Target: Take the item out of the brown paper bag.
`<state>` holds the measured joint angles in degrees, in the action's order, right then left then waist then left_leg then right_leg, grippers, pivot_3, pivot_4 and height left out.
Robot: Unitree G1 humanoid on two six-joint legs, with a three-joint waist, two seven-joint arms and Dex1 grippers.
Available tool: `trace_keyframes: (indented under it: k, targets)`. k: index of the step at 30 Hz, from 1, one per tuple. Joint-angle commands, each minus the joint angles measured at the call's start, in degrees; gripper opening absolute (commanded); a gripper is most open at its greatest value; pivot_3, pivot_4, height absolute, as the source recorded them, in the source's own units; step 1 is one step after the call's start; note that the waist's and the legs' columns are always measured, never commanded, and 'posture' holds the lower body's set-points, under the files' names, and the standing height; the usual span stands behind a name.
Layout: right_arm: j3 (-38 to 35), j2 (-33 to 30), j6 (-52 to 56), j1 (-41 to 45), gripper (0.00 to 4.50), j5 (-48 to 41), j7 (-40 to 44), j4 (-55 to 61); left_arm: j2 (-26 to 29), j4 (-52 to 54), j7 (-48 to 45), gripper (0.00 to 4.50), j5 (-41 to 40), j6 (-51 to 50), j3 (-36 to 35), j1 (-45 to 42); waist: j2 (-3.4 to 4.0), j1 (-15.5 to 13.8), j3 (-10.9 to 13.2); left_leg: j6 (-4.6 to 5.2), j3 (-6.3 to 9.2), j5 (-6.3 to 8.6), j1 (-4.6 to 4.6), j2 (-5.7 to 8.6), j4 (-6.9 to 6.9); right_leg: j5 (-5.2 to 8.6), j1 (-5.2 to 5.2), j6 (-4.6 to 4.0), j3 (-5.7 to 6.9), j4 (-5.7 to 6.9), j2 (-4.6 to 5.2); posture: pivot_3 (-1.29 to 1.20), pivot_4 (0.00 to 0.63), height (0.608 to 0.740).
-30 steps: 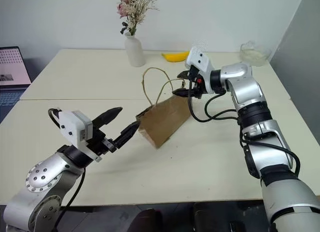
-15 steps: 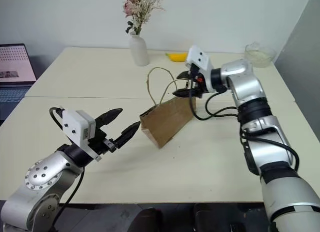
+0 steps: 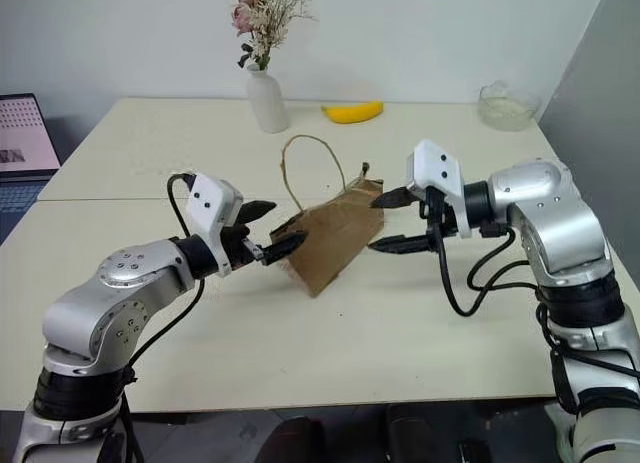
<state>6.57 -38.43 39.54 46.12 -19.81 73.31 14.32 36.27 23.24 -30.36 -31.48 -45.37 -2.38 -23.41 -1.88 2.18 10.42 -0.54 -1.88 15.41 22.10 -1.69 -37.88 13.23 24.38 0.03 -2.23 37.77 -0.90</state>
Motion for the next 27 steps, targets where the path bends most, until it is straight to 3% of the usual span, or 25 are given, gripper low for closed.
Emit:
trace_keyframes:
  k: [1, 9, 17, 20, 27]
  targets:
    - [-3.94, 1.32, 1.53, 1.22, 3.35, -3.80, -4.60, 3.95, 1.60, 0.24, -2.13, 4.49, 1.17, 4.09, -2.66, -0.14, -0.02, -0.05, 0.01, 0.00, 0.00, 0.00, 0.00, 0.01, -0.02, 0.00, -0.01, 0.00, 0.00, 0.00, 0.01, 0.00, 0.150, 0.740]
    - [-5.42, -1.73, 2.37, 0.15, 3.35, -7.39, -6.68, 5.20, 3.15, 2.89, -3.24, 4.49, 0.62, 1.51, -2.50, 4.35, -0.03, -0.39, 0.01, 0.00, -0.01, 0.00, 0.05, 0.03, -0.03, 0.00, -0.01, 0.01, 0.02, -0.09, 0.06, 0.00, 0.150, 0.740]
    - [-4.33, -3.07, 3.87, -1.56, 3.35, -10.34, -8.50, 9.21, 0.28, -4.52, -4.08, 4.49, 3.83, 2.99, 1.93, -1.85, -0.04, -0.56, 0.01, 0.01, 0.03, 0.00, 0.06, 0.05, -0.08, -0.02, -0.03, 0.03, 0.06, -0.06, 0.05, 0.00, 0.150, 0.740]
    - [-4.26, -3.70, 4.45, -2.03, 3.35, -10.77, -9.16, 9.97, 0.69, -7.70, -6.51, 3.89, 5.11, 4.40, 3.39, -3.65, -0.04, -0.52, 0.01, 0.01, 0.00, 0.00, 0.05, 0.05, -0.07, -0.02, -0.02, 0.04, 0.04, -0.06, 0.05, 0.00, 0.150, 0.740]
    - [-4.01, -4.74, 4.95, -2.96, 3.35, -12.14, -10.52, 10.94, 4.65, -14.91, -16.76, 1.52, 8.28, 9.61, 6.64, -7.09, -0.04, -0.47, 0.01, 0.01, 0.04, 0.00, 0.08, 0.02, -0.01, 0.00, 0.02, 0.02, 0.08, -0.08, 0.03, 0.00, 0.150, 0.740]
